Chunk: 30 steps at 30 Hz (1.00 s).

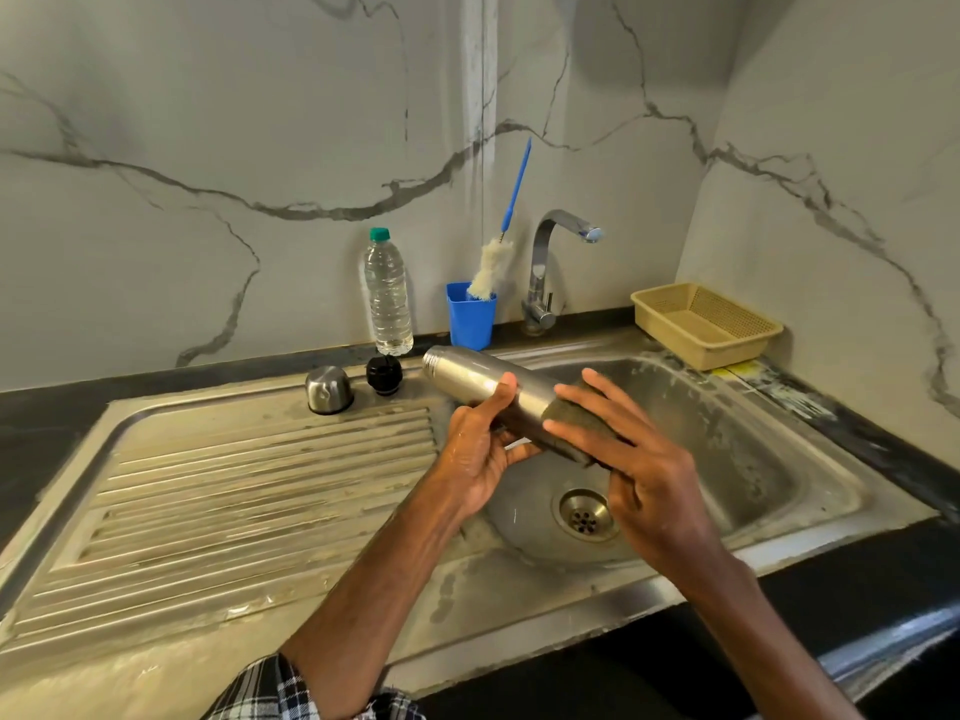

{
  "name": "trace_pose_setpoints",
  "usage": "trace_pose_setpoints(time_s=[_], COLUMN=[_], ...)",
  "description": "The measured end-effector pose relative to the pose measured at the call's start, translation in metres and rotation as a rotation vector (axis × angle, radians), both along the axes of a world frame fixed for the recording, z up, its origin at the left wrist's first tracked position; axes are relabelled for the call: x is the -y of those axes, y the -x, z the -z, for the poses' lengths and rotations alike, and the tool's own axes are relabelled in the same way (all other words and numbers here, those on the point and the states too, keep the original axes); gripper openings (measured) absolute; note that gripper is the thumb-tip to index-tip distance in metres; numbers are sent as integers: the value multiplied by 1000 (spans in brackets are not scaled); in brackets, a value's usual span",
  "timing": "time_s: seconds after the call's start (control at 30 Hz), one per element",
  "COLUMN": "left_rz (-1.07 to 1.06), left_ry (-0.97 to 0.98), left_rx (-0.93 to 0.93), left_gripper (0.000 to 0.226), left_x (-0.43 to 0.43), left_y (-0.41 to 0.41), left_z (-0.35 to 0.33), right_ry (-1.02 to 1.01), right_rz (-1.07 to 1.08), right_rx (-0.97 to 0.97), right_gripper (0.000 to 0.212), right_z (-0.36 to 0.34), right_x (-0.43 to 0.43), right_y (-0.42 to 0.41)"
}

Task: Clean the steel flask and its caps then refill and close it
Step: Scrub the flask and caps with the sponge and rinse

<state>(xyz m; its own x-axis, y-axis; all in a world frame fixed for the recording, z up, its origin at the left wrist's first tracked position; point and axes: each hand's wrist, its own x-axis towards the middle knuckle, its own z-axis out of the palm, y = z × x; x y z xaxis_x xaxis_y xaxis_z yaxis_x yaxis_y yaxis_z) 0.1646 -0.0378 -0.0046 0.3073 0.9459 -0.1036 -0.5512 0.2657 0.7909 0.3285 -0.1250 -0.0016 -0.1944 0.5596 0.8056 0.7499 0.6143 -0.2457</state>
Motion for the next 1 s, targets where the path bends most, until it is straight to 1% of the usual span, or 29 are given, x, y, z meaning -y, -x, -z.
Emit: trace_pose_setpoints(time_s=[0.03,0.07,0.13,0.17,0.3,0.37,0.43,0.5,0.6,0.67,0.73,0.8,0.87,0.93,1.0], left_rz=[15,24,21,15,-35,-92,-164,-234,-300,-335,-385,-411,-446,-474,-484], left_ry=[2,6,16,20,23,3,-17,-20,-53,-111,-175,-218,-240,-250,-255], left_rx=[5,16,57,87,184,189,154,118,33,-55,-144,-187,-209,-223,-239], left_gripper=[37,35,42,46,57,59,63,70,77,82,86,90,89,87,84], left_x=[0,1,1,0,-1,-1,-2,-4,-4,-2,-1,-1,0,4,13], left_y=[0,0,3,4,5,2,-1,-3,-8,-12,-16,-17,-19,-20,-22], left_z=[-1,-1,-1,-1,-1,1,6,10,14,18,20,23,24,23,22], right_ry=[15,47,173,253,528,650,731,748,686,632,595,548,466,389,325], right_rz=[-18,-9,23,15,-97,-141,-156,-159,-111,-24,36,126,198,241,231], right_rx=[-20,-84,-317,-453,-978,-1224,-1388,-1476,-1528,-1517,-1486,-1409,-1301,-1166,-1048], right_gripper=[60,66,74,73,60,53,43,36,33,38,47,56,62,63,61], right_z=[-2,-4,-9,-12,-6,1,5,7,4,4,6,8,10,8,2], right_x=[-1,-3,-5,-6,-3,2,9,15,22,26,25,22,19,20,20], right_y=[0,0,0,1,9,18,30,40,54,64,74,82,88,94,100])
